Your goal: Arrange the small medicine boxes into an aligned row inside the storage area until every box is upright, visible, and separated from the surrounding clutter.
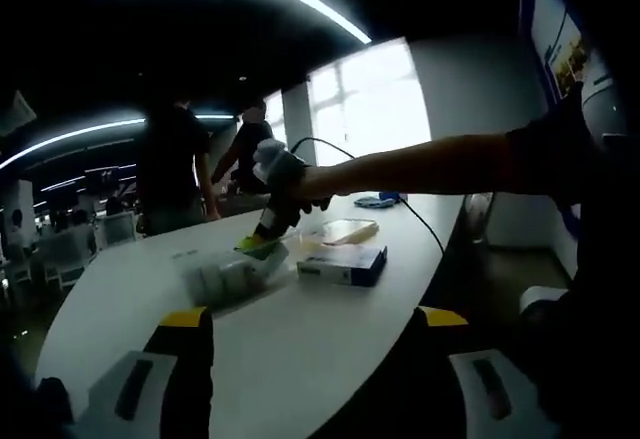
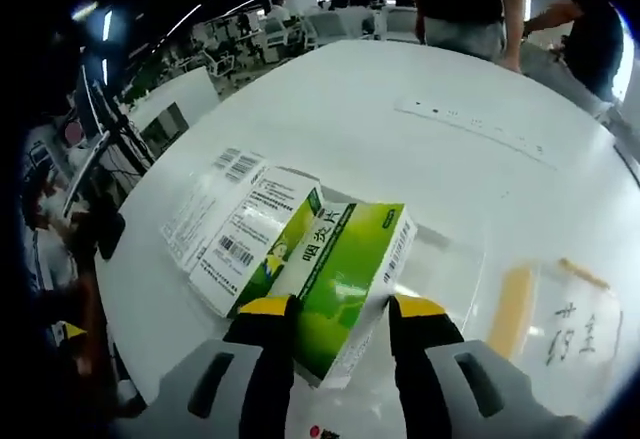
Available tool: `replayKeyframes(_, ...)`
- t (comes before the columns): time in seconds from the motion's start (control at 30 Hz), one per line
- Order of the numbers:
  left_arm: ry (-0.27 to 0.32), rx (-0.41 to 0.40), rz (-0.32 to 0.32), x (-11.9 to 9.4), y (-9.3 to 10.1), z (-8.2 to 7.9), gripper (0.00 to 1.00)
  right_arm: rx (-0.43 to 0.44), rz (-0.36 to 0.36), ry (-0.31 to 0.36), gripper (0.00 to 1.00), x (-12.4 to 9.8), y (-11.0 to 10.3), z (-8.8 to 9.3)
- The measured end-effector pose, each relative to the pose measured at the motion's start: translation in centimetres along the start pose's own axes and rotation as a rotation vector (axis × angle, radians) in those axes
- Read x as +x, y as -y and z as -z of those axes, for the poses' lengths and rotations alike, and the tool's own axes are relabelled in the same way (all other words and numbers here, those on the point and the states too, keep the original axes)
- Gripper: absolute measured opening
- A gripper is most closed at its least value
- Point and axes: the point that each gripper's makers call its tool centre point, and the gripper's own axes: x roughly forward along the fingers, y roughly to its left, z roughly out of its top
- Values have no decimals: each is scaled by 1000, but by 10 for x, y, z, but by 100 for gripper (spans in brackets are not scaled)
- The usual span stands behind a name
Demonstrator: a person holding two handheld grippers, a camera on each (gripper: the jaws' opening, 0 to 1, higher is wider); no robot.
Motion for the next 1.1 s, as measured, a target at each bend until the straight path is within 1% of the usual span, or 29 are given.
replayKeyframes(0.03,0,0,1,0,0,0,81,-12,3,-19,41,2,-3,3)
replayKeyframes(0.07,-1,-2,3,0,1,0,81,-9,4,-25,42,4,-4,3)
replayKeyframes(0.1,-2,-2,4,0,1,0,81,25,8,-34,43,4,-7,6)
replayKeyframes(0.17,0,-1,4,0,1,-1,81,91,-29,-54,44,6,-13,10)
replayKeyframes(0.2,2,-1,5,0,1,-1,81,92,-29,-40,43,7,-9,6)
replayKeyframes(0.23,3,-2,5,0,1,-2,81,108,-30,-50,41,5,-8,9)
replayKeyframes(0.3,4,-4,4,-1,1,-1,81,165,-55,-48,39,2,-9,10)
replayKeyframes(0.33,2,-5,3,-1,0,0,81,189,-74,-45,39,1,-11,9)
replayKeyframes(0.37,1,-5,1,-1,-1,0,81,202,-89,-43,42,0,-12,7)
replayKeyframes(0.4,2,-7,-1,-2,-2,1,81,223,-123,-39,47,-1,-16,6)
replayKeyframes(0.43,2,-10,-1,-2,-2,1,81,236,-144,-54,51,1,-17,1)
replayKeyframes(0.47,2,-13,-2,-2,-2,2,81,232,-144,-56,55,2,-16,-2)
replayKeyframes(0.53,2,-11,-2,-2,-2,2,81,212,-141,-65,58,6,-14,-6)
replayKeyframes(0.6,4,-10,-4,-3,-3,2,81,189,-126,-61,58,7,-11,-9)
replayKeyframes(0.7,4,-11,-4,-3,-3,2,81,185,-124,-60,56,8,-11,-10)
replayKeyframes(0.83,3,-25,-4,-3,-4,3,80,189,-107,-4,56,-14,-25,5)
replayKeyframes(0.87,5,-27,-3,-3,-3,3,80,191,-106,0,56,-17,-27,6)
replayKeyframes(0.93,6,-28,-1,-3,-3,3,80,204,-113,-10,56,-19,-29,10)
replayKeyframes(0.97,5,-27,-1,-3,-3,3,80,241,-139,-51,56,-20,-36,17)
replayKeyframes(1.0,4,-27,-1,-2,-3,2,80,242,-145,-55,57,-20,-38,19)
replayKeyframes(1.03,5,-25,-1,-2,-2,2,80,236,-134,-51,56,-17,-32,12)
replayKeyframes(1.1,5,-24,0,-2,-2,2,80,223,-116,-53,56,-16,-30,11)
